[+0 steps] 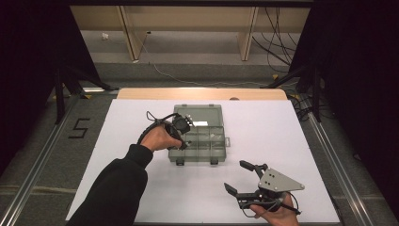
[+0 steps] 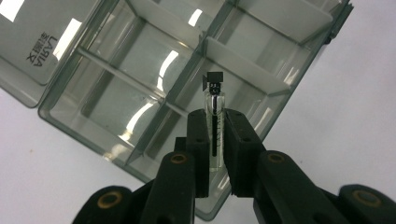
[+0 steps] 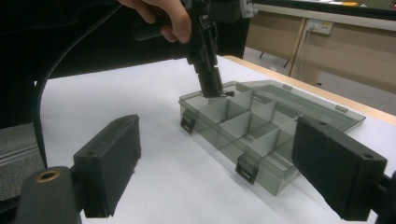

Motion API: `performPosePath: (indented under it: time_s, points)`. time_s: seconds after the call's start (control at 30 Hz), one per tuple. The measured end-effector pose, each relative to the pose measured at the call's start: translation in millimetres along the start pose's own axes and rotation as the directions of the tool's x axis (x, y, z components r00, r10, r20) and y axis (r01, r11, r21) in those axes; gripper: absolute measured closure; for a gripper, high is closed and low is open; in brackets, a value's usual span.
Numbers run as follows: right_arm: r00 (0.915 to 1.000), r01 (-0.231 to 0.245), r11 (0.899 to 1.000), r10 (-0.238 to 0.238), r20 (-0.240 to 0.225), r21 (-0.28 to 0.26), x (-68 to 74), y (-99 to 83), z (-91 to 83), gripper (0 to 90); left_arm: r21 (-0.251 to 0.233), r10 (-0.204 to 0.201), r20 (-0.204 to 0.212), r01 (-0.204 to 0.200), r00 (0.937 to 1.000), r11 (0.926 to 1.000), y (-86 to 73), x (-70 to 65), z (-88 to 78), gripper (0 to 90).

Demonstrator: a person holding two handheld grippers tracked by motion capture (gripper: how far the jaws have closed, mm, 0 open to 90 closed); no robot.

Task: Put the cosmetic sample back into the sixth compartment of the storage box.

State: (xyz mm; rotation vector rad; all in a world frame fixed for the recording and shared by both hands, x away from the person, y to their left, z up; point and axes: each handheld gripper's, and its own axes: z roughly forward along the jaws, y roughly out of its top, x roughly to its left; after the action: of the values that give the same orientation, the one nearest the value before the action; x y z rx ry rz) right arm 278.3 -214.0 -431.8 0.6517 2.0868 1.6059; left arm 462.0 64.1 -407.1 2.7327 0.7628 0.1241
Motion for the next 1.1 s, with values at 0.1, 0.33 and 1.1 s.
performPosePath:
  time_s: [0.1,0.33,1.1]
  points:
    - [1.0000,0.000,1.000,0.000,0.000,0.000,-0.1,0.0,0.0,16.9,0.005,0.000,0.007,0.000,1.0000,1.0000,2.3,-1.0,1.3,80.7]
    - [1.0000,-0.001,1.000,0.001,-0.001,0.000,0.1,0.1,0.0,16.9,0.010,-0.013,0.017,0.012,0.9998,0.9999,7.9,-3.5,6.5,80.6]
    - [1.0000,0.006,0.999,-0.006,0.004,0.045,0.1,1.0,-3.1,16.9,-0.143,-0.082,0.005,0.082,0.9966,0.9864,1.7,-9.5,-19.4,37.9]
